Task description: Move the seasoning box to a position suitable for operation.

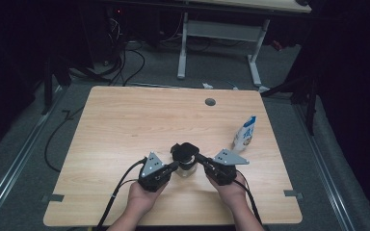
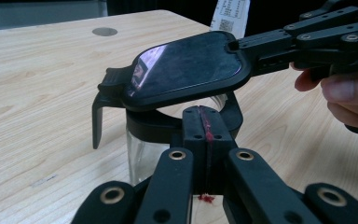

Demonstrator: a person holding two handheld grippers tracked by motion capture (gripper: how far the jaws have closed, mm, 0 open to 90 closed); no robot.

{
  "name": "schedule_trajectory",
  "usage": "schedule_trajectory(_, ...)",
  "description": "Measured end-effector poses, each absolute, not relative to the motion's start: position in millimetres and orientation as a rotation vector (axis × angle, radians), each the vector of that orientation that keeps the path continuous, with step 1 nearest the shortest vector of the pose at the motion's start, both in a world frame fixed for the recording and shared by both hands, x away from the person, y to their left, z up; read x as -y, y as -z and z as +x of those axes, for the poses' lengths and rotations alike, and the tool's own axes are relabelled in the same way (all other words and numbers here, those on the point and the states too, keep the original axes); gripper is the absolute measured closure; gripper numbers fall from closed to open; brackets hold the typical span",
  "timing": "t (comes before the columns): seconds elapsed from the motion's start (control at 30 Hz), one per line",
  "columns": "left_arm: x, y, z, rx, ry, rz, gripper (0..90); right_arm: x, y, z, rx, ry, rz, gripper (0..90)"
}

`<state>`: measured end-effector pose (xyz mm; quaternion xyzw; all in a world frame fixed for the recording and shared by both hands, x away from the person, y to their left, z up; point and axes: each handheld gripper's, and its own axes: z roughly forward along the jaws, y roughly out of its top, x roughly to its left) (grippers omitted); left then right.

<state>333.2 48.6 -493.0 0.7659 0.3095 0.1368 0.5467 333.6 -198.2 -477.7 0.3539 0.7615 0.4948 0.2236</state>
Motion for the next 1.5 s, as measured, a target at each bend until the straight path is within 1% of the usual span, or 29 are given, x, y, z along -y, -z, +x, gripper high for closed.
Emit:
schedule_trajectory(0.63,-46.4,487.9,336.7,-0.742,-0.334,1.779,90.0,187.1,483.4,330.7,-2.138,-1.354,0.960,89.8)
schedule_trajectory(1.5,-56.6,482.0,353.2,-0.854,-0.379,1.684,90.0,186.5,486.5,330.3,-2.126,-1.374,0.948,90.0)
